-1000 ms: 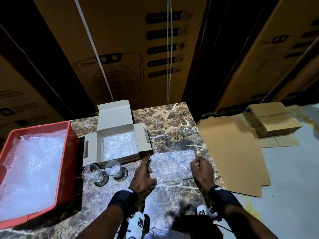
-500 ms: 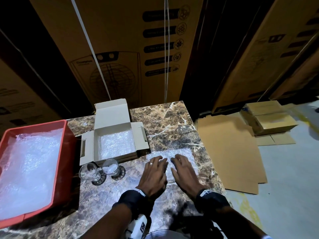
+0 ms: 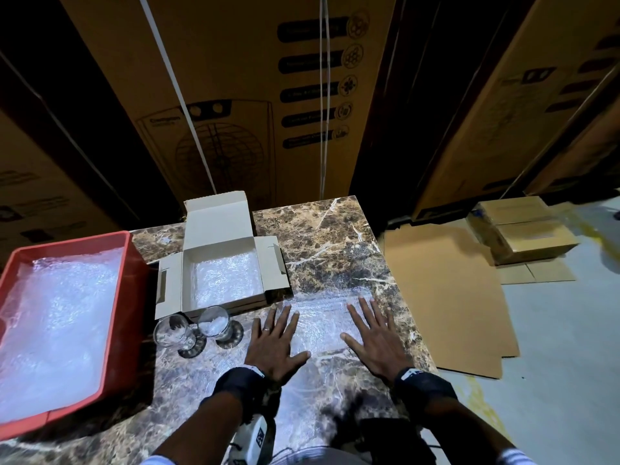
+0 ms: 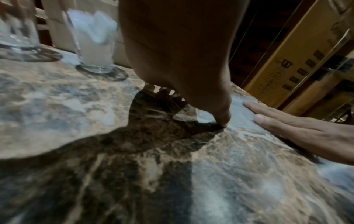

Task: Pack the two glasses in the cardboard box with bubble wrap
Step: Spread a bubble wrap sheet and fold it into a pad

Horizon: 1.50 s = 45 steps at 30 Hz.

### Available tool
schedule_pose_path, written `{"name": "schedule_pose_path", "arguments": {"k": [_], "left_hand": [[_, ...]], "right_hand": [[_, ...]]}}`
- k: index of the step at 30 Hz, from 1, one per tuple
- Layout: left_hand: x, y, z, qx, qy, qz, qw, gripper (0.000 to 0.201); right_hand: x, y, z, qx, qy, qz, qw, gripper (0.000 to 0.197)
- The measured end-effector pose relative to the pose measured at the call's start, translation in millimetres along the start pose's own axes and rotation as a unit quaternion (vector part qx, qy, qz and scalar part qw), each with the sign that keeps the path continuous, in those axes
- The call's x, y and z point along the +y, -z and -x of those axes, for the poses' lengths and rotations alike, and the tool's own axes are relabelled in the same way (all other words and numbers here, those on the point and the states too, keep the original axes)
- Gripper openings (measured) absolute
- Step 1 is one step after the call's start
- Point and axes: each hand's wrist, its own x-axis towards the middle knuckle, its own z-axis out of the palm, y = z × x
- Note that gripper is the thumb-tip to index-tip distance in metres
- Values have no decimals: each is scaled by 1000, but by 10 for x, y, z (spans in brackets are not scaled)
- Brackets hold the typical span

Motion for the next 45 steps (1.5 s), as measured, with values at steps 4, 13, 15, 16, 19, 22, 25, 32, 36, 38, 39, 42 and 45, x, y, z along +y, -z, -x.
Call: {"name": "schedule_pose_path", "arguments": {"k": [4, 13, 15, 16, 19, 22, 25, 32, 36, 38, 39, 42, 45], "left_hand": [[-47, 66, 41, 4, 8, 8, 1000, 106], [205, 197, 114, 89, -72, 53, 992, 90], [247, 177, 71, 94, -92, 51, 990, 84], [266, 165, 50, 98, -102, 52, 989, 81], [312, 130, 13, 106, -121, 43, 986, 71], [325, 113, 5, 118, -133, 38, 983, 57], [275, 104, 16, 130, -137, 35, 981, 39], [13, 80, 67, 124, -136, 53, 982, 15], [-111, 81, 85, 124, -120, 74, 982, 15], [-135, 91, 92, 136, -114, 105, 979, 13], [-144, 97, 88, 143, -110, 122, 976, 14], [-163, 116, 71, 136, -81, 186, 970, 17], [-164, 146, 40, 137, -57, 250, 957, 17]], "right_hand": [[96, 56, -8, -2, -62, -32, 998, 84], [-19, 364, 91, 21, 141, -58, 988, 38], [-59, 334, 87, 28, 159, -54, 985, 27], [-84, 324, 86, 37, 163, -55, 984, 24], [-172, 344, 101, 51, 156, -61, 985, 23], [-252, 413, 120, 51, 142, -83, 985, 19], [-306, 419, 173, 28, 134, -121, 983, 9], [-184, 308, 354, 9, 146, -126, 981, 13], [9, 264, 433, -6, 151, -78, 985, 35], [57, 308, 458, -17, 145, -83, 986, 34], [76, 334, 469, -17, 144, -88, 985, 34], [85, 415, 481, 2, 120, -144, 982, 16], [75, 477, 432, 38, 41, -249, 967, 14]]}}
